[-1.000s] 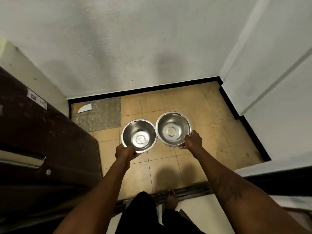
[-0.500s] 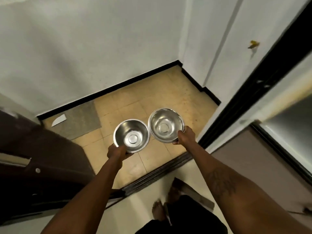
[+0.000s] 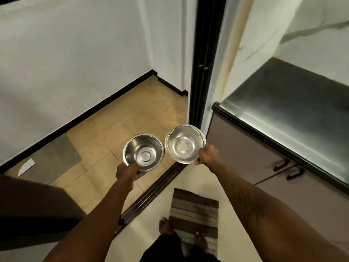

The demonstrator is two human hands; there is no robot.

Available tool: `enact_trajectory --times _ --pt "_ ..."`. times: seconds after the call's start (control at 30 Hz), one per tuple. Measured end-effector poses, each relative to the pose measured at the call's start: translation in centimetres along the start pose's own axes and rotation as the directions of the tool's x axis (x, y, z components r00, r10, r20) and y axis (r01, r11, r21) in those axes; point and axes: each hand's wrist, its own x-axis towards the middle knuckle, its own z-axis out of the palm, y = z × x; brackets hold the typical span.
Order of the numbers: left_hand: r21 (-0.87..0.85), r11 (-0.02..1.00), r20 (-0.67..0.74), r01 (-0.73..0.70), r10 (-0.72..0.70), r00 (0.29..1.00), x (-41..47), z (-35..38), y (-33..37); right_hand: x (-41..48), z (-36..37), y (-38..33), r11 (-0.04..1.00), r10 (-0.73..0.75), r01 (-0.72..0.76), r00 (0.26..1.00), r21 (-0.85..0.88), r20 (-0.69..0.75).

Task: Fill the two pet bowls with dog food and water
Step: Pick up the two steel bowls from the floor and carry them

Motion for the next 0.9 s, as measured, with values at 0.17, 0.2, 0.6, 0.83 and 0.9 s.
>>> enact_trajectory --times 0.17,0.2,0.6,0.83,0.9 --pt "0.095 0.995 0.097 -0.017 0.007 0.995 -3.1 4.8 -0.9 -2.3 -6.2 3.5 0.999 0.020 -0.016 0.992 0.037 -0.123" --pt "0.126 0.992 0.120 -0.027 0.011 0.993 -3.5 5.7 -0.9 -2.7 -7.4 4.1 0.999 0.028 -0.021 0.988 0.043 -0.150" --pt "0.333 0.914 0.450 -0.231 0.061 0.891 -8.8 17.1 0.4 -7.8 -16.9 9.4 0.977 0.123 -0.034 0.893 0.209 -0.433" --pt "0.341 0.885 0.562 -0.318 0.080 0.824 -13.3 23.5 0.0 -10.9 -23.0 11.9 0.939 0.215 -0.028 0.826 0.343 -0.522" --pt "0.341 0.883 0.590 -0.323 0.066 0.804 -14.5 25.9 -0.6 -10.7 -25.4 13.3 0.928 0.229 -0.017 0.812 0.372 -0.536"
